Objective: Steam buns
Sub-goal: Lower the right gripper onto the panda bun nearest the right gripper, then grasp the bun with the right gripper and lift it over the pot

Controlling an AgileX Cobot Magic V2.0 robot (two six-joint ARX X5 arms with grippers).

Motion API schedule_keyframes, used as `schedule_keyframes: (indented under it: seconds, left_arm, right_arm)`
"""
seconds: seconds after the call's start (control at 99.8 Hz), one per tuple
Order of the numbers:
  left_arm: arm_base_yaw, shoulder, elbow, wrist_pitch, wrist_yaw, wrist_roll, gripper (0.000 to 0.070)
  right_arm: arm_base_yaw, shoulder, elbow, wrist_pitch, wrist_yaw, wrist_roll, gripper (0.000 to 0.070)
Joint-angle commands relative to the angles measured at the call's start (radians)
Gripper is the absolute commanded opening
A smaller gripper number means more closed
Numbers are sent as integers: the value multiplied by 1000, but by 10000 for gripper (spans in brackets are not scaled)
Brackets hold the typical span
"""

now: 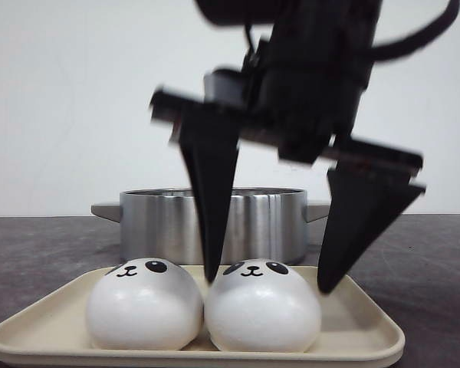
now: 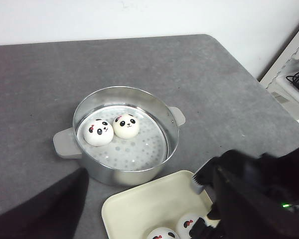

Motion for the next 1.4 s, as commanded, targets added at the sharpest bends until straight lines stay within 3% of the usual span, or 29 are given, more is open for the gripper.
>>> schedule_keyframes:
  seconds: [0.0,0.2,0.311,0.391,0.481,0.671,0.832,1.052,1.393]
  left_arm:
    - [-10,4,24,10,-6,2,477]
    - [-11,0,24,7,-6,2,477]
    - [-16,-1,24,6,-6,2,477]
    - [-16,-1,24,4,-6,2,477]
    - [-17,-1,24,4,-6,2,477]
    - [-17,-1,24,4,-6,2,477]
    - [-17,-1,24,3,-6,3,477]
    - [-17,0,24,5,-6,6,476]
    - [-17,0,24,5,-6,7,476]
  right_arm:
    - [14,41,8,19,-5,6,509]
    - [14,95,8,36,-5,9,505]
    - [14,95,8,33,17,9,427]
    - [14,95,8,32,23,9,286]
    - [15,95,8,33,51,3,0]
    - [44,28,34,8,120,-10,6]
    - [74,-106,159,-63,187,-25,5]
    - [33,-155,401,-63,354,-175,5]
    - [-212,23,461,14,198,-280,5]
